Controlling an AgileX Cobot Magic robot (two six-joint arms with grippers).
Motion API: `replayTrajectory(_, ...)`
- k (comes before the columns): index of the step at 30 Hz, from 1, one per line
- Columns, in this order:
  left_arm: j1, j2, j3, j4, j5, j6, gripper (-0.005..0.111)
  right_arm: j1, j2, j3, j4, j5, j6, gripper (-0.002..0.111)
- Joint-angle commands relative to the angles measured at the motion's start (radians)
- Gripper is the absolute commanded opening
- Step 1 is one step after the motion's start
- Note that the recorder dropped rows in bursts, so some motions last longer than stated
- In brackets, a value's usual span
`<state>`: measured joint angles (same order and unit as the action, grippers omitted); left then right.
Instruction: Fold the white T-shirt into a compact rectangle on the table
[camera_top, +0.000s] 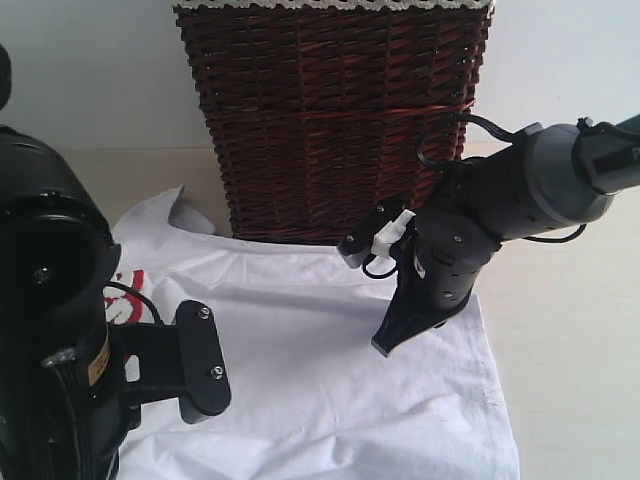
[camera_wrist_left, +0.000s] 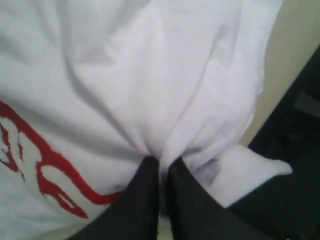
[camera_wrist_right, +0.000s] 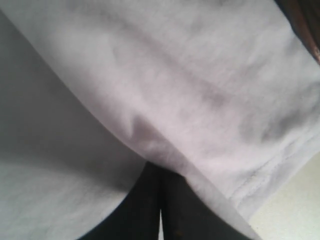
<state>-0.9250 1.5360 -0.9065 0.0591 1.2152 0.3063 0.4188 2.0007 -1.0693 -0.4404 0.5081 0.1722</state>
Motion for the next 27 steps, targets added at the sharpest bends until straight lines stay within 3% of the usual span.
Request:
replayTrajectory(1,-0.003,-0.011,-0.021,0.097,0.006,-0.061,0.026,-0.006,0.008,0.016,0.01,0.012,-0.005,0.0)
replayTrajectory(4,-0.003,-0.028,-0.036,0.205,0.006,-0.139,0.05,-0.006,0.008,0.016,0.01,0.01,-0.005,0.0)
replayTrajectory(6,-0.003,-0.052,-0.048,0.234,0.006,-0.158,0.059,-0.006,0.008,0.016,0.01,0.004,-0.005,0.0)
replayTrajectory(12,0.032,-0.172,-0.045,0.433,0.006,-0.339,0.048,-0.006,0.006,0.016,-0.008,0.001,-0.003,0.0)
replayTrajectory(17,0.292,-0.159,-0.005,0.397,0.006,-0.28,0.034,-0.006,0.0,0.016,-0.008,0.001,-0.005,0.0)
replayTrajectory(21,0.537,-0.057,-0.022,0.391,-0.031,-0.291,0.037,-0.006,-0.022,0.016,0.001,0.001,-0.005,0.009)
replayTrajectory(24,0.66,0.024,-0.048,0.366,-0.061,-0.267,0.044,-0.006,-0.032,0.016,0.014,0.001,-0.007,0.017)
replayTrajectory(27,0.729,0.085,-0.046,0.454,-0.121,-0.128,0.046,-0.006,-0.032,0.016,0.012,-0.007,-0.024,0.022)
